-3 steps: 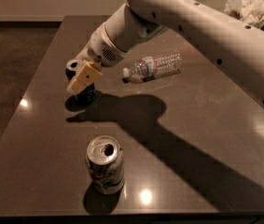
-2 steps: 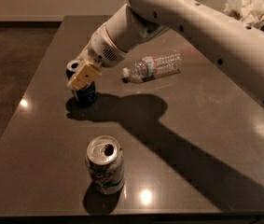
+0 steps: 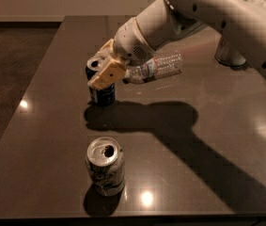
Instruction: Move pepsi can near 7up can
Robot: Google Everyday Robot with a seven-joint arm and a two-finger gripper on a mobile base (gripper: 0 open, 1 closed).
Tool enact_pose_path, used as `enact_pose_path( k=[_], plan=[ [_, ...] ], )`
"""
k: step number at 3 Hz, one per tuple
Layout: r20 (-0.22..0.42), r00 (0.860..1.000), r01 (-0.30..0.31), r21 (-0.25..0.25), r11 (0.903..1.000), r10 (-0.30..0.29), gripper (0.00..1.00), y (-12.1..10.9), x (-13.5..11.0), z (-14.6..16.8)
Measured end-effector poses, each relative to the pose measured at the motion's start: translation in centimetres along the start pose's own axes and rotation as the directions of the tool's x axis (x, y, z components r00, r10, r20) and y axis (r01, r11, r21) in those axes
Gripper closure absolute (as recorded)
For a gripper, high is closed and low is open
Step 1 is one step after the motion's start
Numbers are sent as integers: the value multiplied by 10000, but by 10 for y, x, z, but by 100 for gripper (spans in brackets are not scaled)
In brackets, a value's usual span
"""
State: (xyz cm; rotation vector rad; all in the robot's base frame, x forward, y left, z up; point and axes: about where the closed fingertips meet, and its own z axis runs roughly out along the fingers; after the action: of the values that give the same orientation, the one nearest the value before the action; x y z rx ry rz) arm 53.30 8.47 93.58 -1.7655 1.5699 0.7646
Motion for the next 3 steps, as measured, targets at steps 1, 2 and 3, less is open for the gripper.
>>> enact_pose_path(
  k=[1,2,3],
  plan=[
    [189,9976,675,-474,9966,-666,100,30,8,-34],
    [241,9913,1310,-1024,9861,-1292,100,61,19,-56],
    [192,9825,1859,-1606,9694,-1853,100,90,30,-61]
  ],
)
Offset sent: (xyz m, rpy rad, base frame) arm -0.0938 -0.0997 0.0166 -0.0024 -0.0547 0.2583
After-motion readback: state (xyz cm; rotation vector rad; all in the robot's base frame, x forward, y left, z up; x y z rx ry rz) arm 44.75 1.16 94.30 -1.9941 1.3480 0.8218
